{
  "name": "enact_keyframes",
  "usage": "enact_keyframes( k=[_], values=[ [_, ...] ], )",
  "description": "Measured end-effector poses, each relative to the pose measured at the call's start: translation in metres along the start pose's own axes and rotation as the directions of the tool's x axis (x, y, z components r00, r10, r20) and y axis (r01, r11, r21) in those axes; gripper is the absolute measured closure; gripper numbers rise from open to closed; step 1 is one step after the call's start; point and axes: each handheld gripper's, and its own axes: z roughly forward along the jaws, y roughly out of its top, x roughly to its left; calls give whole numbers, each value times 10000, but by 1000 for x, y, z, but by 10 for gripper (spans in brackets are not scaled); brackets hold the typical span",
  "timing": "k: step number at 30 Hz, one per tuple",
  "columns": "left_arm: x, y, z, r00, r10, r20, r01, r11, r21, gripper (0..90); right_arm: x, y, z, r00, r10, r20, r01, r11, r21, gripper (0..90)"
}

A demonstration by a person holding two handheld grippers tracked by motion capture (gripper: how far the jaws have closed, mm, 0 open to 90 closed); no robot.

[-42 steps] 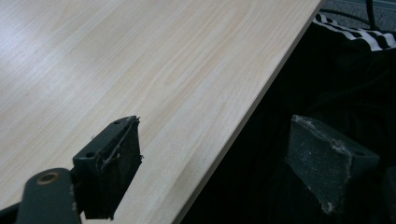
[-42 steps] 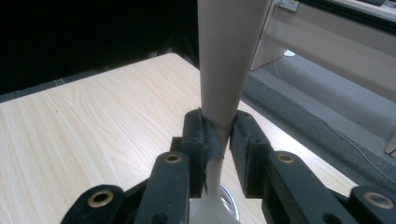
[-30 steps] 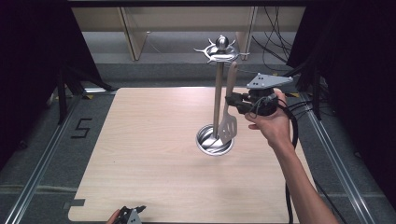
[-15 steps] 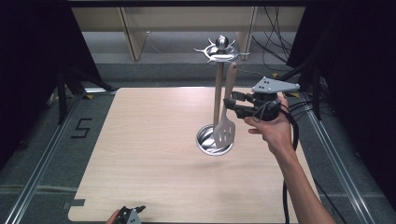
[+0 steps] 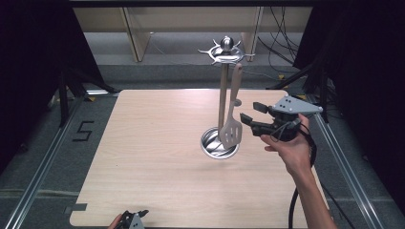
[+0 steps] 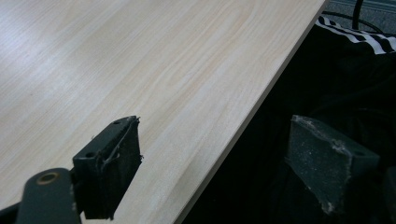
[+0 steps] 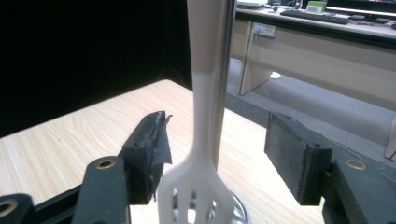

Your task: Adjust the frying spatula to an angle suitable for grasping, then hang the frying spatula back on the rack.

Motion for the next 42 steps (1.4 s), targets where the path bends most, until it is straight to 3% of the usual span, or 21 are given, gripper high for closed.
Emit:
enact_keyframes(
  k=[4, 5, 8, 10, 16, 22, 23, 24, 26, 27, 28, 32, 34, 35, 37, 39, 40, 42],
  values=[
    [0, 0, 1, 10000, -14, -12, 14, 10000, -44, 169, 0, -15, -5, 10000, -81, 35, 81, 10000, -57, 394],
    [0, 0, 1, 10000, -14, -12, 14, 10000, -44, 169, 2, -19, -6, 9999, 164, 44, -164, 9999, -18, 393],
    [0, 0, 1, 10000, -20, -1, 20, 10000, -80, 169, 2, -27, -7, 10000, -65, 33, 65, 9999, 93, 387],
    [1, 0, 1, 10000, -12, -10, 12, 10000, -22, 169, 5, -33, -6, 9999, 137, -57, -137, 9999, 22, 384],
    [2, 1, 0, 10000, 69, -15, -69, 10000, -50, 170, 8, -44, -5, 9992, 92, -393, -76, 9992, 389, 370],
    [2, 2, 1, 10000, 52, -14, -52, 10000, 52, 169, 8, -60, 0, 9994, 107, -319, -85, 9975, 701, 359],
    [1, 3, 0, 10000, 5, 49, -6, 9999, 155, 169, 8, -66, 1, 9991, 95, -411, -55, 9954, 953, 351],
    [1, 3, 1, 10000, -15, -71, 16, 10000, 81, 170, 10, -68, 1, 9985, 361, -408, -316, 9938, 1063, 348],
    [1, 2, 1, 10000, -61, 0, 61, 10000, 18, 169, 9, -73, 1, 9980, 191, -600, -122, 9935, 1132, 344],
    [1, 2, 1, 9999, -98, -31, 97, 9999, -102, 169, 12, -75, 0, 9967, 525, -624, -448, 9918, 1197, 341],
    [2, 2, 0, 9999, -55, -106, 54, 9999, -89, 169, 11, -75, 0, 9977, 286, -611, -211, 9926, 1198, 338],
    [1, 2, -1, 9999, 7, -155, -8, 10000, -97, 169, 16, -80, 1, 9965, 437, -716, -346, 9917, 1237, 332],
    [0, 3, -1, 9999, -95, -81, 93, 9998, -180, 169, 19, -83, 2, 9975, 454, -533, -387, 9921, 1194, 331],
    [0, 3, -1, 10000, -59, -68, 57, 9998, -174, 169, 17, -84, 1, 9967, 289, -756, -181, 9900, 1397, 330],
    [0, 3, -1, 10000, -71, -60, 70, 9998, -177, 169, 20, -87, 0, 9970, 481, -613, -385, 9882, 1486, 330],
    [0, 3, -1, 10000, -59, -29, 59, 9999, -141, 170, 18, -88, 1, 9970, 303, -706, -193, 9883, 1510, 330],
    [0, 2, -1, 9999, -106, -51, 105, 9998, -189, 169, 21, -92, 1, 9959, 596, -680, -473, 9843, 1698, 328],
    [1, 3, -1, 9999, -50, -136, 47, 9998, -195, 170, 21, -96, 1, 9961, 601, -653, -473, 9822, 1817, 328]
  ],
)
